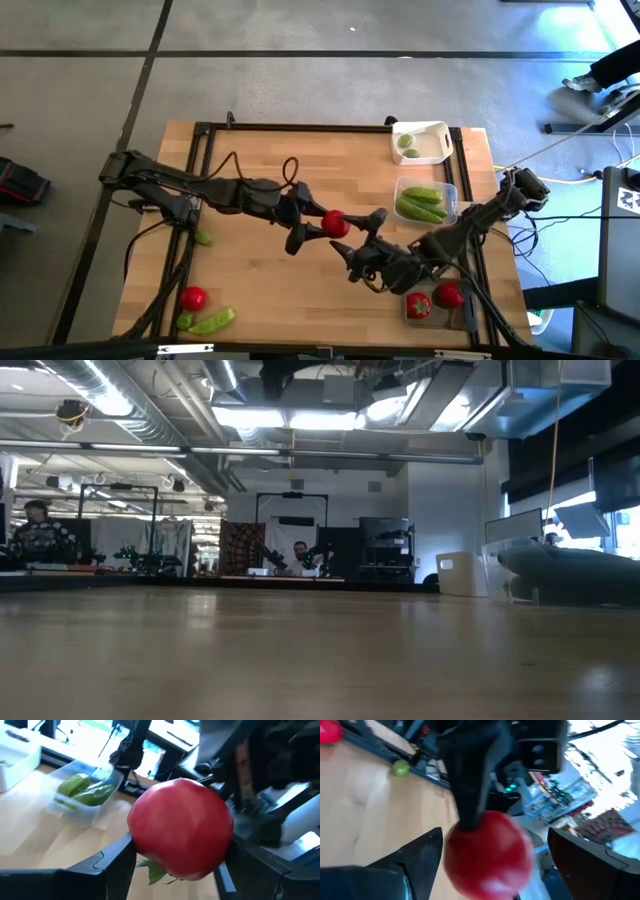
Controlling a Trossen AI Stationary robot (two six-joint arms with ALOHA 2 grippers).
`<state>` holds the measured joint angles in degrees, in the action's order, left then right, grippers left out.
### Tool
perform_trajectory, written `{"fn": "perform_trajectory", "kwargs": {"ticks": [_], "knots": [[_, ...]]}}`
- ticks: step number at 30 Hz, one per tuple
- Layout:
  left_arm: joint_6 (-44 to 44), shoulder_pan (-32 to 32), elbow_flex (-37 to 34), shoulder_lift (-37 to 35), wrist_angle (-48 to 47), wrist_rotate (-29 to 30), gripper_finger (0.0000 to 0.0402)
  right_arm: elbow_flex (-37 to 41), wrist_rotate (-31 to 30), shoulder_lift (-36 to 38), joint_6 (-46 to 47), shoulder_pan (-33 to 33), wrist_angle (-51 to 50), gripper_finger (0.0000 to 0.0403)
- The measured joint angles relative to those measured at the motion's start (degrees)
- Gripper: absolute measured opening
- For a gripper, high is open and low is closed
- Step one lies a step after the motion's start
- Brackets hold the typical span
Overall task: Sort produce into baskets
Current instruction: Put the bottom tomato into the black bin
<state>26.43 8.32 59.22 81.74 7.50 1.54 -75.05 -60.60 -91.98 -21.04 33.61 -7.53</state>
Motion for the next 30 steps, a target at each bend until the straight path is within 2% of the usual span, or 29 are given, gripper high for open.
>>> {"fn": "perform_trajectory", "kwargs": {"ticks": [3,8,13,30], "knots": [[0.54,0.02,0.00,0.50,1.77,-0.20,0.0265,0.00,2.33,-0.62,-0.46,-0.04,0.13,0.0339],[1.82,0.67,0.00,0.50,2.01,0.16,0.0265,0.00,-2.70,-1.95,-0.85,-0.01,-1.27,0.0339],[1.78,2.03,-0.02,0.52,2.84,0.18,0.0265,0.00,-4.94,-3.32,-1.86,-1.23,-2.13,0.0339],[0.23,2.19,-0.02,0.47,2.58,-0.17,0.0265,0.04,-4.81,-4.11,-4.48,-1.01,2.10,0.0334]]}}
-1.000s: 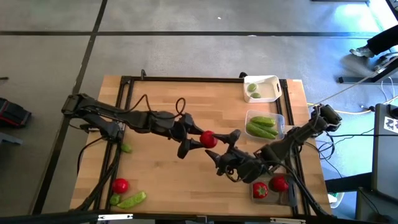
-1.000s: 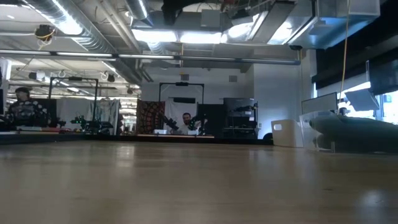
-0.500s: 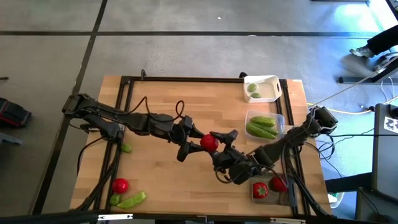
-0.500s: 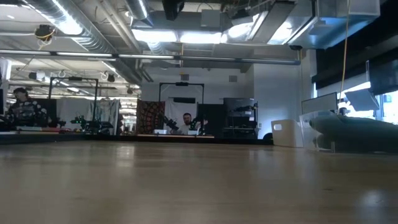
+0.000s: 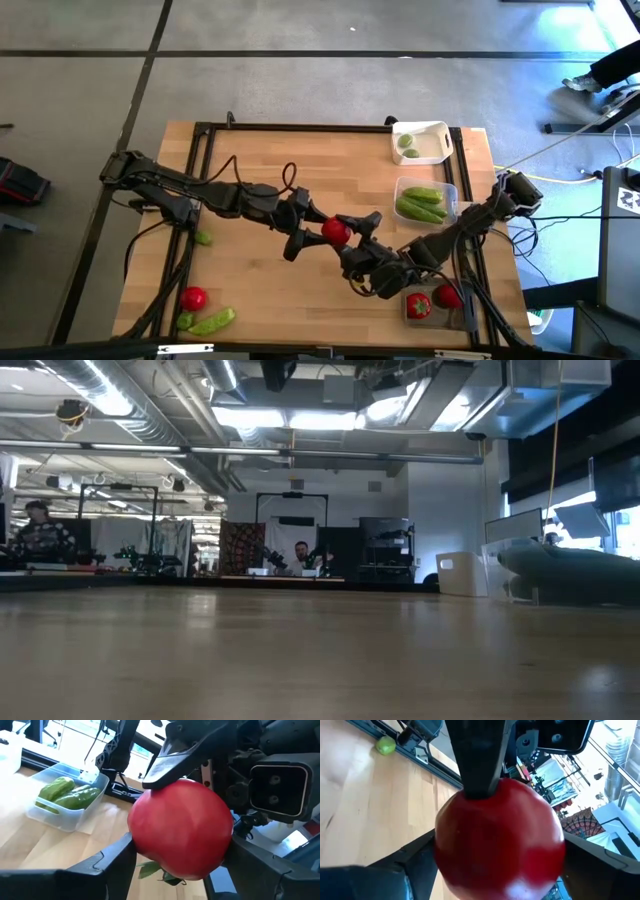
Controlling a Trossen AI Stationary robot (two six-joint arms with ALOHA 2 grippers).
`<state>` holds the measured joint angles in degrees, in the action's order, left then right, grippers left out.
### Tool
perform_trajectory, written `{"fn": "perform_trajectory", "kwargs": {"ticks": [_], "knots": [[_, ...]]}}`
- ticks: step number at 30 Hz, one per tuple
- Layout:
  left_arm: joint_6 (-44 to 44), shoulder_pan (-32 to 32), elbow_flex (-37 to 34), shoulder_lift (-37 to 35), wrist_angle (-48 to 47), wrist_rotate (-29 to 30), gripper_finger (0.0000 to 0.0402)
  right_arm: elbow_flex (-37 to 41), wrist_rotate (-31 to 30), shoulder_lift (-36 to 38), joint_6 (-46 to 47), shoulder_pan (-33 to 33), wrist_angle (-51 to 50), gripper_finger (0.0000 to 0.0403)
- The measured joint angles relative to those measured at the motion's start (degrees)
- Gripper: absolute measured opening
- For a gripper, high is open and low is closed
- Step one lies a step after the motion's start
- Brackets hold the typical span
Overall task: Sort produce into baskets
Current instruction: Put the bottom tomato into the black bin
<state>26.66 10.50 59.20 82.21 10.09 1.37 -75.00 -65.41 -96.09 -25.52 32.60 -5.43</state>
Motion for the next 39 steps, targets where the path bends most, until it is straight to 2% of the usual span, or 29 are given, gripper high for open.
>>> {"fn": "perform_trajectory", "kwargs": {"ticks": [9,16,30,39], "knots": [[-1.46,-0.02,0.00,0.00,-0.42,0.00,0.0273,0.00,0.70,0.00,-0.05,0.02,-0.18,0.0255],[-1.16,0.60,0.00,0.00,1.07,0.42,0.0303,-0.02,1.06,0.15,1.07,0.11,0.11,0.0268],[3.01,0.39,0.00,0.00,-0.20,0.24,0.0310,-0.02,2.11,0.15,1.79,0.05,0.00,0.0272],[-1.23,0.22,0.00,-0.41,-0.23,0.00,0.0356,-0.02,2.49,0.07,2.25,0.01,-0.15,0.0272]]}}
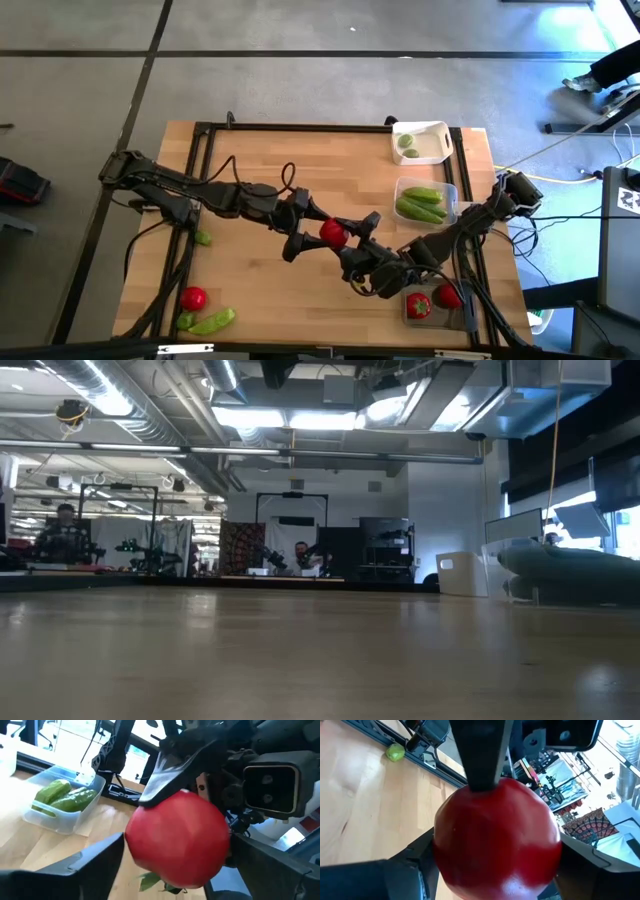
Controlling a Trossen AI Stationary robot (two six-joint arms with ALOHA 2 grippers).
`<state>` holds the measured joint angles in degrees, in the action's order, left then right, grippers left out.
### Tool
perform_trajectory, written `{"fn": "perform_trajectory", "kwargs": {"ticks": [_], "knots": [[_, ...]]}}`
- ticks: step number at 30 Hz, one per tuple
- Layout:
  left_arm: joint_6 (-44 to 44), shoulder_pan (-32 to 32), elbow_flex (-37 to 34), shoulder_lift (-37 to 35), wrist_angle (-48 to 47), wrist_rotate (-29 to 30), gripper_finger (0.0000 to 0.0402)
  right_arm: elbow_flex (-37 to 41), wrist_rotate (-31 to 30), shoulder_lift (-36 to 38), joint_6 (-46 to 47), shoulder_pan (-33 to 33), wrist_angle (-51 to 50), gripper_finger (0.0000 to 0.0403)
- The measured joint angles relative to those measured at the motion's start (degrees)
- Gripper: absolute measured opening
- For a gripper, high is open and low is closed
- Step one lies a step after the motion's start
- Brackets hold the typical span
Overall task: Sort produce into baskets
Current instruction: Put the bottom tomato into the black bin
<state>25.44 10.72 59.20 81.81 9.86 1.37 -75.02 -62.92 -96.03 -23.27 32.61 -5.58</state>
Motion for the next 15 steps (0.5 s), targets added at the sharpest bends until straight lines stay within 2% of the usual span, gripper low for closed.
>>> {"fn": "perform_trajectory", "kwargs": {"ticks": [5,15], "knots": [[1.04,0.09,0.00,-1.38,-0.60,0.00,0.0375,0.00,-0.06,0.00,0.55,0.02,-0.21,0.0272],[-0.87,0.48,0.00,-6.91,-5.49,-0.02,0.0377,0.00,-0.65,0.00,0.96,1.52,-0.25,0.0272]]}}
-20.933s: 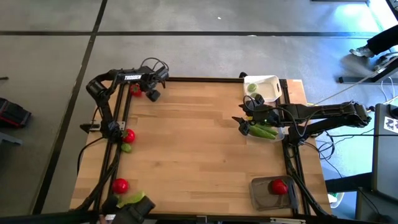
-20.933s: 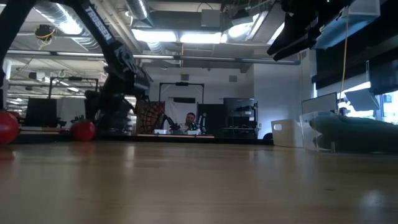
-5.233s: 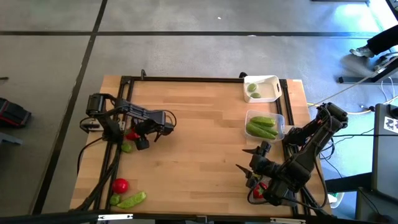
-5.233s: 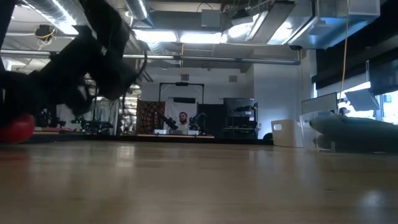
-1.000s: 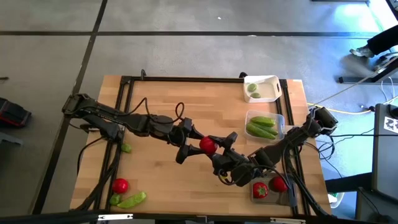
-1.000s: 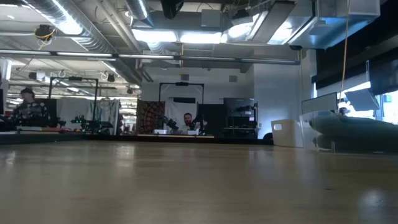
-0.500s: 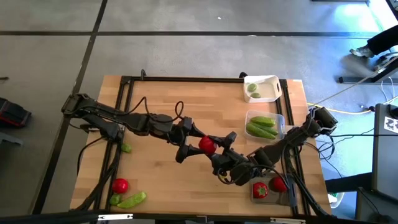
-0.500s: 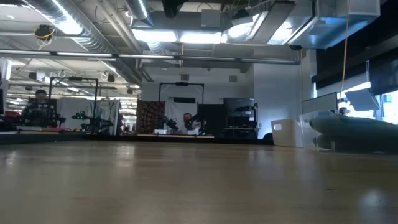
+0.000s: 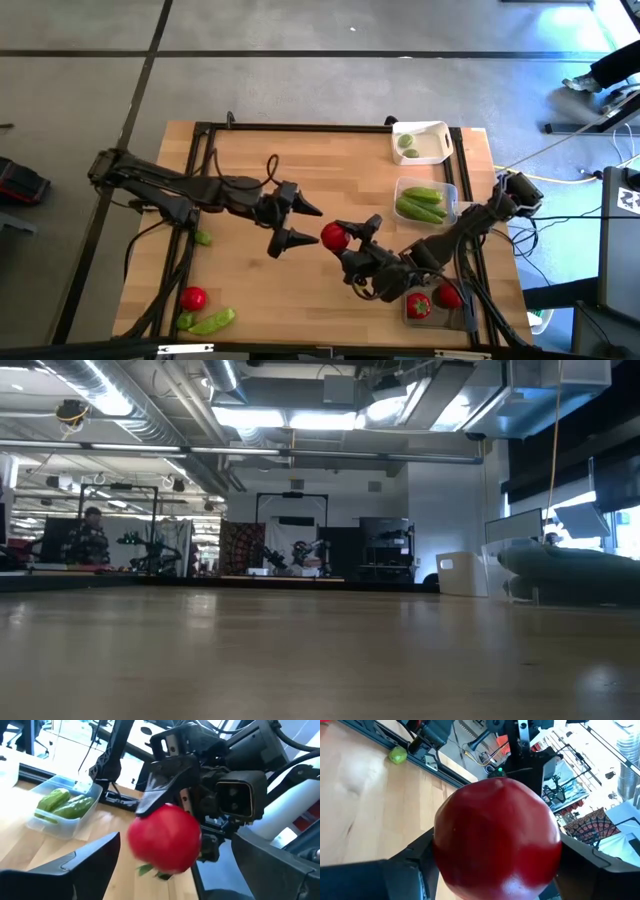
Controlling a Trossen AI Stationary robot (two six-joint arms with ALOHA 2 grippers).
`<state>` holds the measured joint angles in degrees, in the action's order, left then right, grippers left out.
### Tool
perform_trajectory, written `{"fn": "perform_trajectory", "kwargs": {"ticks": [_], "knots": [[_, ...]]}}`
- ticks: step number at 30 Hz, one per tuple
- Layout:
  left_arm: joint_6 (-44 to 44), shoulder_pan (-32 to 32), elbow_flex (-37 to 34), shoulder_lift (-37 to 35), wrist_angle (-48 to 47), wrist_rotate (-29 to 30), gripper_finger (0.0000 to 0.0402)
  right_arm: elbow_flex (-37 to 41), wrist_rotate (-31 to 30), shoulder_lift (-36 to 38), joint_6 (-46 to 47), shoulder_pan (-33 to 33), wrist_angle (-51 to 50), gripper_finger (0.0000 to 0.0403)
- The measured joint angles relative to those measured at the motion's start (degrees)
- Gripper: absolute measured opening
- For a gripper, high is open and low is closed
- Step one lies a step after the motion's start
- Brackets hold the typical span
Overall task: Sort produce into baskets
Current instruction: Put the bottom tomato into the black bin
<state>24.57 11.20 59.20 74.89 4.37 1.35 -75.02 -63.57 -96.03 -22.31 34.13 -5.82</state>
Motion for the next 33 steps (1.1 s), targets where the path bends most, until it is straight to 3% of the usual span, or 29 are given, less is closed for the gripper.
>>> {"fn": "perform_trajectory", "kwargs": {"ticks": [11,17,22,33], "knots": [[-3.93,1.29,0.00,-2.47,-7.94,-0.10,0.0377,-0.02,-3.75,0.39,4.50,8.31,-2.59,0.0272],[-3.75,1.25,0.00,-2.47,-10.26,-0.08,0.0377,-0.04,-1.84,3.32,18.91,12.43,-10.46,0.0272],[-3.68,1.27,0.00,-2.47,-11.60,-0.09,0.0377,-0.07,7.47,7.29,40.17,13.66,-22.37,0.0272],[-3.84,1.27,0.00,-2.46,-11.55,-0.07,0.0377,-0.06,37.66,9.39,84.41,14.32,-44.19,0.0273]]}}
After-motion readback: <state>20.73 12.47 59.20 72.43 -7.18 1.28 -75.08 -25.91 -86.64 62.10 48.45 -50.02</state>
